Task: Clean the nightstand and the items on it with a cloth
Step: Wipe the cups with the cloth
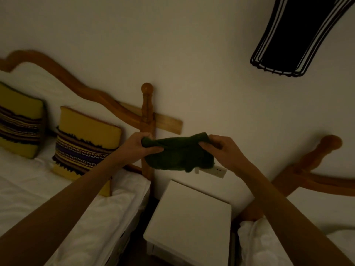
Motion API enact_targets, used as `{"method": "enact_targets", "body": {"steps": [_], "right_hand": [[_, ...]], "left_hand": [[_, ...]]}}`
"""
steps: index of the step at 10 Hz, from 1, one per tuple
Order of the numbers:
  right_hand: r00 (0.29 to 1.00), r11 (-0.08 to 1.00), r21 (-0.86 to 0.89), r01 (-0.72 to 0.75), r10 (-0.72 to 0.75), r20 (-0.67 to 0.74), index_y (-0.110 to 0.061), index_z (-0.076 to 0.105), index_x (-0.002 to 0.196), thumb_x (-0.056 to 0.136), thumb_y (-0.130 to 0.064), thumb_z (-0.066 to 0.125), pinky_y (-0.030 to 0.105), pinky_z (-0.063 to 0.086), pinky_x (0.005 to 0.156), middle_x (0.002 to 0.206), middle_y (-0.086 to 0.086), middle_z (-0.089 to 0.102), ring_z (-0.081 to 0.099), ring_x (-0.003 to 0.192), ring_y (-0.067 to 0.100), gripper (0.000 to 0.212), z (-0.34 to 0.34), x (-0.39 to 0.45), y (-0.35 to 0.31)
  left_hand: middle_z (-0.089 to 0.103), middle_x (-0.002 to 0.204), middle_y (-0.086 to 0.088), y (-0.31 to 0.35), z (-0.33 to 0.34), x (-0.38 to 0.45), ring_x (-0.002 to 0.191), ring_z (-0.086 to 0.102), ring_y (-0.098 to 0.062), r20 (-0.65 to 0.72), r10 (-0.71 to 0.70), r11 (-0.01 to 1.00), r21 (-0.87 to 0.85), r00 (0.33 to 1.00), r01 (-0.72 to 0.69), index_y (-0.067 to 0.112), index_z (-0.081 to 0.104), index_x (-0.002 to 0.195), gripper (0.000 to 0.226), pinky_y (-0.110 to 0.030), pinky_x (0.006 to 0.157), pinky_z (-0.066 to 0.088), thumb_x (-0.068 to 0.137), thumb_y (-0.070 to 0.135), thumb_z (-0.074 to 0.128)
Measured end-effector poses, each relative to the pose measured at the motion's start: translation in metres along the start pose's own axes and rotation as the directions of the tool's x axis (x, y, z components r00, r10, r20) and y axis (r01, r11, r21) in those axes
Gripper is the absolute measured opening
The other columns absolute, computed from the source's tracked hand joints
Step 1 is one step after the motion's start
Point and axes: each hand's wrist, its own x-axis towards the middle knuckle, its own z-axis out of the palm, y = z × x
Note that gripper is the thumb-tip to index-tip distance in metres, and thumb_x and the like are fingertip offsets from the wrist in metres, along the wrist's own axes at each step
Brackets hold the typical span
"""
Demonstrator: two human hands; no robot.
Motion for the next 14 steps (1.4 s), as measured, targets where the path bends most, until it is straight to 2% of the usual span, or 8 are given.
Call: {"method": "enact_targets", "body": {"steps": [1,3,4,6,8,10,12,14], "right_hand": [[0.908,0.507,0.793,0.336,0.050,-0.417,-0.015,0.069,0.111,0.101,-0.038,0.055,0.044,0.056,0.099,0.107,0.003,0.073,0.070,0.102,0.017,0.028,-0.017,-0.025,-0.001],[0.965,0.944,0.223,-0.243,0.212,0.154,-0.018,0.064,0.092,0.103,-0.051,0.040,0.024,0.053,0.084,0.083,-0.002,0.062,0.064,0.074,0.009,0.043,0.012,-0.005,-0.072],[0.863,0.402,0.823,0.401,0.138,-0.487,-0.027,0.058,0.112,0.101,-0.051,0.050,0.018,0.051,0.089,0.110,0.001,0.058,0.062,0.098,0.003,0.028,-0.002,-0.014,-0.090],[0.927,0.136,0.923,0.360,0.056,-0.370,-0.035,0.044,0.125,0.073,-0.054,0.082,0.029,0.063,0.073,0.122,-0.007,0.062,0.073,0.099,0.010,0.067,0.038,0.022,-0.072],[0.984,-0.386,0.909,0.155,0.138,-0.110,-0.020,0.060,0.127,0.088,-0.017,0.074,0.040,0.062,0.073,0.119,0.010,0.072,0.074,0.103,0.027,0.041,0.066,0.038,-0.050],[0.998,-0.490,0.870,0.055,0.061,-0.029,-0.009,0.066,0.107,0.097,-0.018,0.060,0.050,0.055,0.088,0.102,0.014,0.073,0.070,0.093,0.033,0.015,0.077,0.040,-0.051],[0.999,-0.511,0.859,0.033,-0.005,-0.041,-0.011,0.068,0.119,0.083,-0.026,0.069,0.044,0.061,0.085,0.113,0.014,0.075,0.074,0.099,0.031,0.040,0.098,0.048,-0.061],[0.992,-0.414,0.908,0.063,-0.072,-0.102,-0.008,0.064,0.128,0.084,-0.026,0.066,0.038,0.061,0.083,0.120,0.015,0.073,0.072,0.108,0.030,0.048,0.126,0.050,-0.072]], "left_hand": [[0.060,0.058,0.010,-0.005,0.000,0.002,0.062,0.062,-0.003,-0.010,-0.006,1.000,-0.020,1.000,0.006,0.018,0.055,0.066,0.030,-0.018,0.058,0.049,0.083,0.013,0.079],[0.067,0.103,-0.008,-0.003,0.040,0.006,0.100,0.066,-0.022,-0.257,-0.198,0.980,-0.062,0.946,0.188,0.010,0.062,0.109,0.025,-0.033,0.082,0.059,0.095,0.030,0.065],[0.072,0.104,-0.004,0.011,0.061,-0.002,0.106,0.069,-0.024,-0.152,-0.286,0.886,-0.418,0.946,0.201,0.017,0.067,0.111,0.028,-0.021,0.072,0.059,0.100,0.038,0.054],[0.064,0.111,-0.023,0.024,0.070,-0.018,0.113,0.058,-0.044,0.119,-0.258,0.591,-0.765,0.959,0.254,0.008,0.055,0.131,0.040,-0.042,0.101,0.047,0.107,0.032,0.032],[0.069,0.121,-0.007,0.001,0.071,-0.032,0.108,0.068,-0.019,-0.100,-0.278,0.831,-0.524,0.955,0.187,0.011,0.063,0.122,0.025,-0.034,0.081,0.061,0.099,0.016,0.056],[0.071,0.095,-0.005,-0.035,0.084,-0.044,0.082,0.069,-0.015,-0.105,-0.471,0.821,-0.416,0.876,0.391,0.014,0.068,0.103,0.014,-0.024,0.067,0.059,0.100,0.021,0.056],[0.067,0.122,-0.012,-0.045,0.107,-0.042,0.113,0.065,-0.028,0.163,-0.672,0.459,-0.674,0.722,0.579,0.011,0.058,0.125,0.046,-0.042,0.101,0.052,0.093,0.044,0.063],[0.070,0.122,-0.013,-0.065,0.122,-0.045,0.110,0.069,-0.030,0.062,-0.639,0.346,-0.867,0.767,0.359,0.006,0.060,0.129,0.059,-0.046,0.093,0.057,0.080,0.034,0.078]]}}
